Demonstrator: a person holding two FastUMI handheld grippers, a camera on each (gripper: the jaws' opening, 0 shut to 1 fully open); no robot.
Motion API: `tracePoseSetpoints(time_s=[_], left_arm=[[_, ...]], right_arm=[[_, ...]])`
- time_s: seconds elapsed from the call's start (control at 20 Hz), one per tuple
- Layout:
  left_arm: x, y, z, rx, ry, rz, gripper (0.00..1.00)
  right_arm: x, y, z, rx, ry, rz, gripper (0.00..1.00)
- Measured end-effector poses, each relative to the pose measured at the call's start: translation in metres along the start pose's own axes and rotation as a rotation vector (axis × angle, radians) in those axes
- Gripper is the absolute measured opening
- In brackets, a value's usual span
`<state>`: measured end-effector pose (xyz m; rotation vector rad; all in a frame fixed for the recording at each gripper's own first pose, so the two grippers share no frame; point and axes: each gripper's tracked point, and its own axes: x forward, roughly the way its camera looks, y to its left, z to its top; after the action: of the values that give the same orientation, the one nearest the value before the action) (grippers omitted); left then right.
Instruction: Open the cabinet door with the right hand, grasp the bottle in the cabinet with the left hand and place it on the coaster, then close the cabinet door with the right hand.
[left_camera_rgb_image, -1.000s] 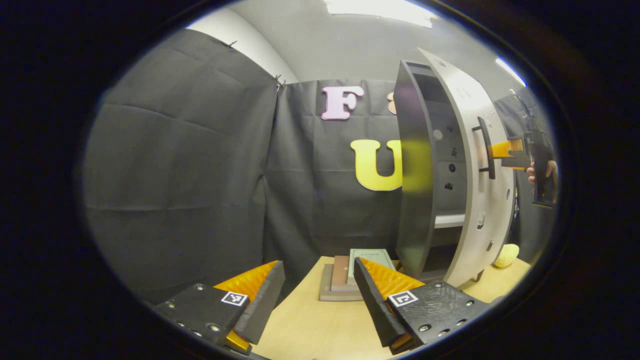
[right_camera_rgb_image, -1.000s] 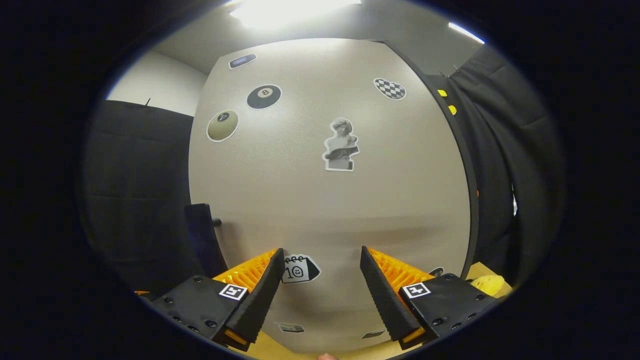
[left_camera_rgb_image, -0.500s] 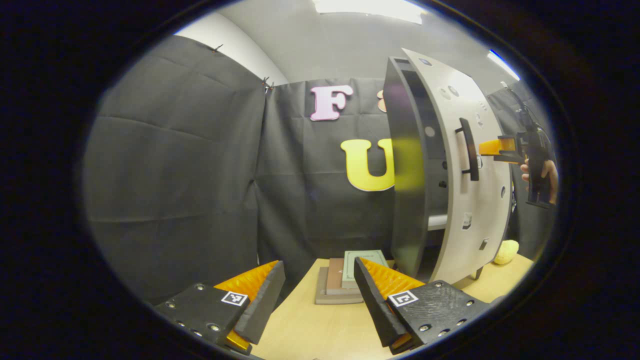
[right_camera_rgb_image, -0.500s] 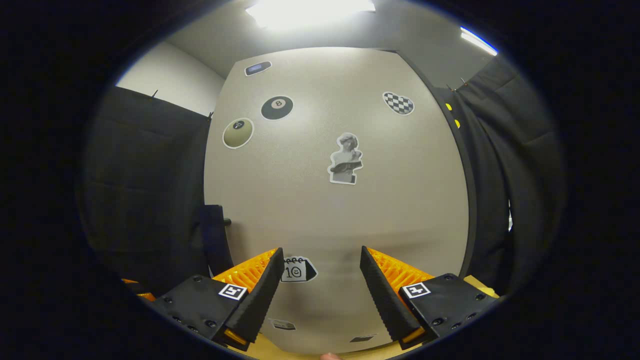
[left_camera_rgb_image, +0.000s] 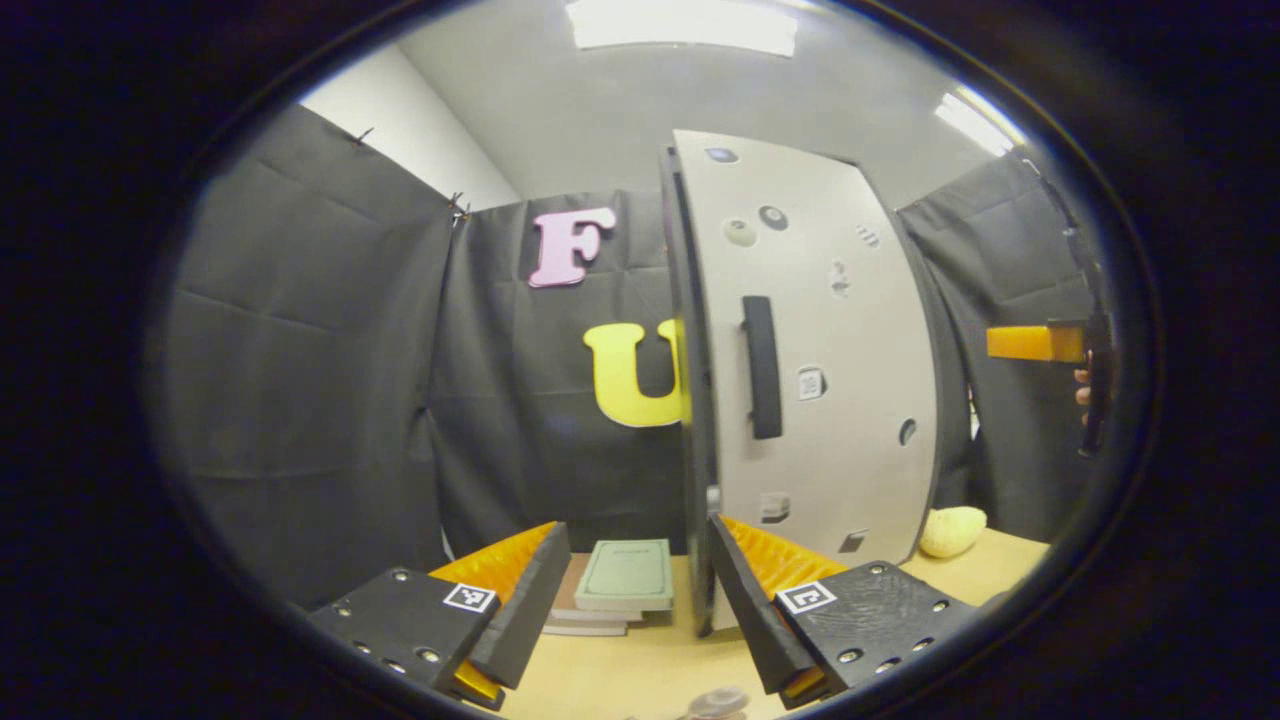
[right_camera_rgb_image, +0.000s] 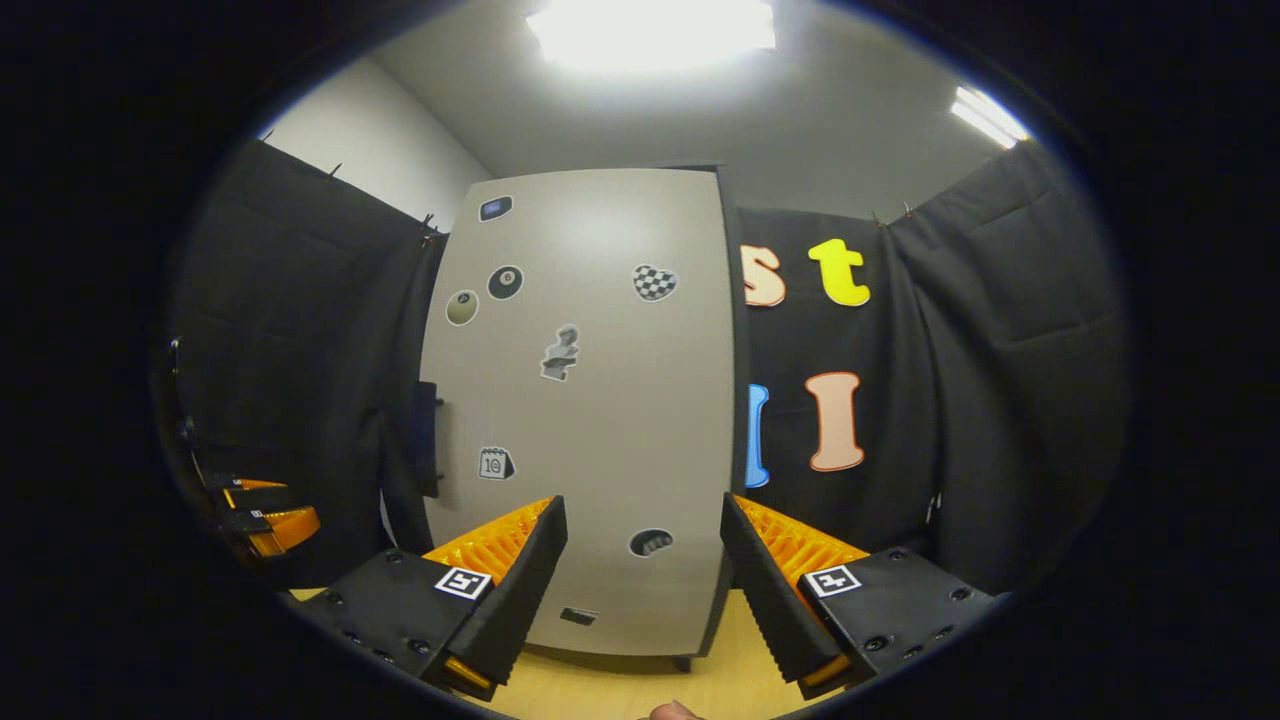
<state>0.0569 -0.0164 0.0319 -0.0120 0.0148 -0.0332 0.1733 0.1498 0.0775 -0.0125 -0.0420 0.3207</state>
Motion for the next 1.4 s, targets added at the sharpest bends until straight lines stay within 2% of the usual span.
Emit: tracePoseSetpoints(time_s=[0.25, 0.35, 0.5, 0.7, 0.95, 1.0, 1.05, 1.35, 1.4], left_arm=[[-0.028, -0.070, 0.014, -0.019, 0.005, -0.054, 0.86], [-0.035, -0.085, 0.008, -0.012, 0.024, -0.059, 0.84], [-0.046, -0.091, 0.000, -0.015, 0.040, -0.057, 0.86], [-0.053, -0.075, 0.000, 0.008, 0.033, -0.043, 0.84], [-0.055, -0.048, -0.001, 0.009, 0.029, -0.007, 0.84], [-0.056, -0.042, -0.001, 0.010, 0.029, -0.005, 0.89], [-0.057, -0.037, -0.002, 0.012, 0.030, -0.001, 0.84], [-0.063, -0.007, 0.002, 0.008, 0.021, 0.020, 0.84], [-0.063, -0.004, 0.003, 0.011, 0.017, 0.021, 0.89]], right_arm=[[-0.066, -0.074, -0.027, -0.015, 0.022, -0.094, 0.98], [-0.089, -0.093, -0.045, -0.021, 0.058, -0.115, 0.98], [-0.114, -0.109, -0.066, -0.030, 0.100, -0.131, 0.98], [-0.128, -0.108, -0.076, -0.011, 0.108, -0.147, 0.98], [-0.119, -0.090, -0.069, 0.041, 0.090, -0.134, 0.98], [-0.116, -0.085, -0.066, 0.047, 0.082, -0.132, 0.98], [-0.114, -0.080, -0.063, 0.050, 0.073, -0.126, 0.98], [-0.106, -0.057, -0.041, 0.014, 0.020, -0.112, 0.98], [-0.107, -0.054, -0.037, 0.011, 0.012, -0.112, 0.98]])
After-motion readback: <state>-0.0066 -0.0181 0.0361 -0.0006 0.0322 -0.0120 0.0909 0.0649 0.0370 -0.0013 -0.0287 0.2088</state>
